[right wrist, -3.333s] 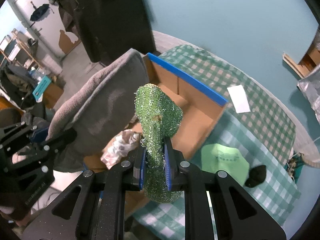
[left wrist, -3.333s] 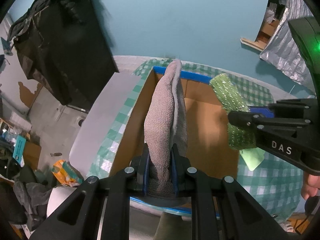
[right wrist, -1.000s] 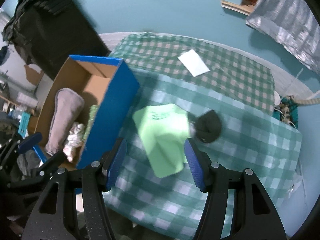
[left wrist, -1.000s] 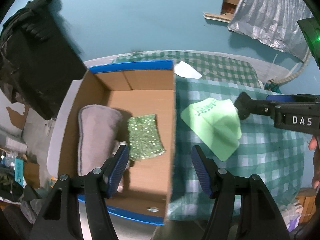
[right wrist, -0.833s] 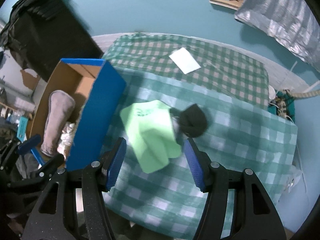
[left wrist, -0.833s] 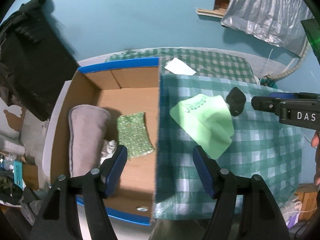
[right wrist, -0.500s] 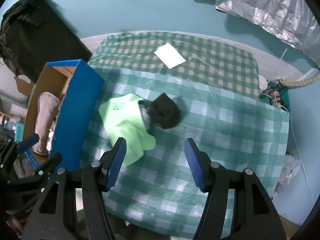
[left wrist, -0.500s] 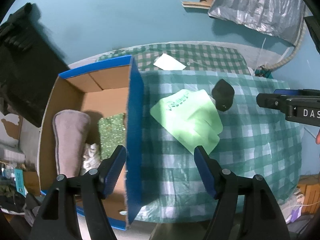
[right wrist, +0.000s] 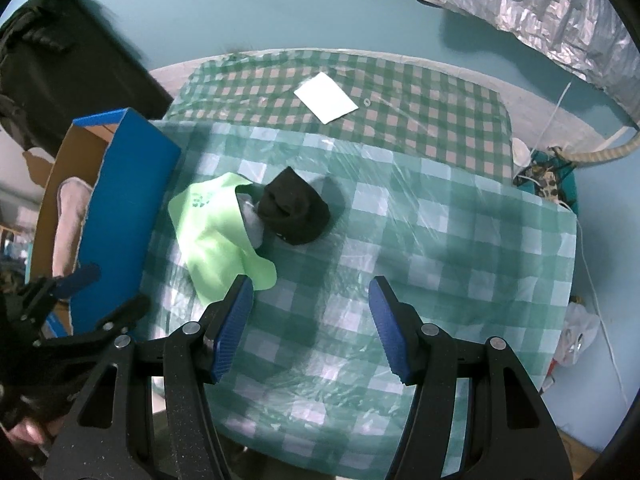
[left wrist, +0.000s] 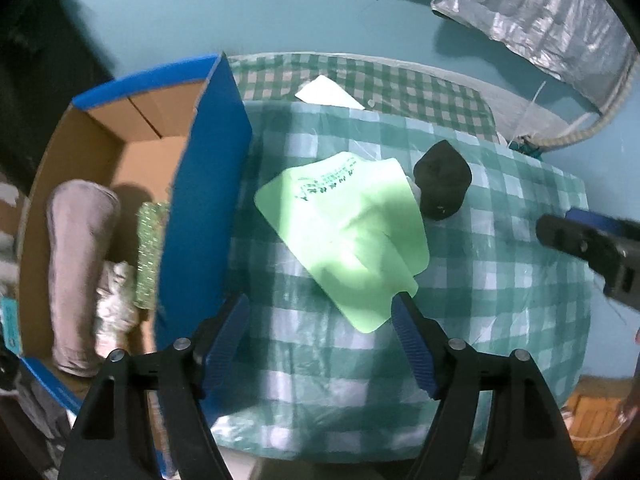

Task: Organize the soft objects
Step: 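Grasp the light-green cloth with the left gripper while the right grasps the black cap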

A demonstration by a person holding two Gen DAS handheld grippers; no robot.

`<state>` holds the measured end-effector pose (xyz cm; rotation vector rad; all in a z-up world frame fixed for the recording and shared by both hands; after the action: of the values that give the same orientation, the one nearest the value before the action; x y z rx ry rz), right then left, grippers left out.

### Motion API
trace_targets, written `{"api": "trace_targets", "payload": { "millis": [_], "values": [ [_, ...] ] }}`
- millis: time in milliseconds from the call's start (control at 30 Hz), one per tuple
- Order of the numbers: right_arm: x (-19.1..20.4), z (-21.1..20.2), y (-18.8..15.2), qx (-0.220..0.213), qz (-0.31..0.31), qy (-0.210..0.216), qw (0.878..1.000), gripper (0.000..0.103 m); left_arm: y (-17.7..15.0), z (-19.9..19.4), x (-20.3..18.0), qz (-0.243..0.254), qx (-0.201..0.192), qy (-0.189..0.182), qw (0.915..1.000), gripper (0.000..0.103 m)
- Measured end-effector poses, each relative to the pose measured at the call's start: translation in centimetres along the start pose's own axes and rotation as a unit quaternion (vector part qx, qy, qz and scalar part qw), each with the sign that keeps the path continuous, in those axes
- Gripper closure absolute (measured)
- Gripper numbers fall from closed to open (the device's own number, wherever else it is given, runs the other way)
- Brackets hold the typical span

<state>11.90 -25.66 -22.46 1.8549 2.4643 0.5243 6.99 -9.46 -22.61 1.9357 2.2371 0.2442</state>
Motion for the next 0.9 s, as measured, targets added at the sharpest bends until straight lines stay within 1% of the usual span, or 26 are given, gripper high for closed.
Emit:
{"api": "trace_targets", "payload": {
  "millis": [267, 367, 567, 733, 900],
  "values": [
    [0.0, 2.2, 0.0, 0.011, -0.014, 0.004, 1.0, 0.042, 0.5, 2.4, -1.5, -0.002, 0.015, 0.006, 0.9999, 0.027],
    [0.2, 3.2, 0.2, 0.015, -0.029, 0.001, 0.999, 0.042, 0.7, 3.6, -1.7, -0.007, 0.028, 0.01, 0.9995, 0.026],
    [0.3, 4.7, 0.2, 0.027, -0.041, 0.002, 0.999, 0.042, 1.0, 6.0, -2.6, -0.024, 0.061, -0.002, 0.9979, 0.025],
    [0.0, 5.4, 0.2, 0.033, -0.048, -0.003, 0.998, 0.042, 0.8, 7.5, -3.1, -0.044, 0.08, -0.01, 0.9958, 0.024],
    [-0.5, 5.5, 0.7, 0.034, -0.046, -0.006, 0.998, 0.042, 0.3, 9.0, -3.2, -0.053, 0.101, -0.002, 0.9934, 0.024]
  ]
}}
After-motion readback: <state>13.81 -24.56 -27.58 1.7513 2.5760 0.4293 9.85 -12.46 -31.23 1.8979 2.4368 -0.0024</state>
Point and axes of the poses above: each gripper's, at about its wrist camera, not at the fingertips, and z roughly the way its jaws point, x to its left, y to its top, the point moved 7 cm from there along z, roughly the way its jaws point
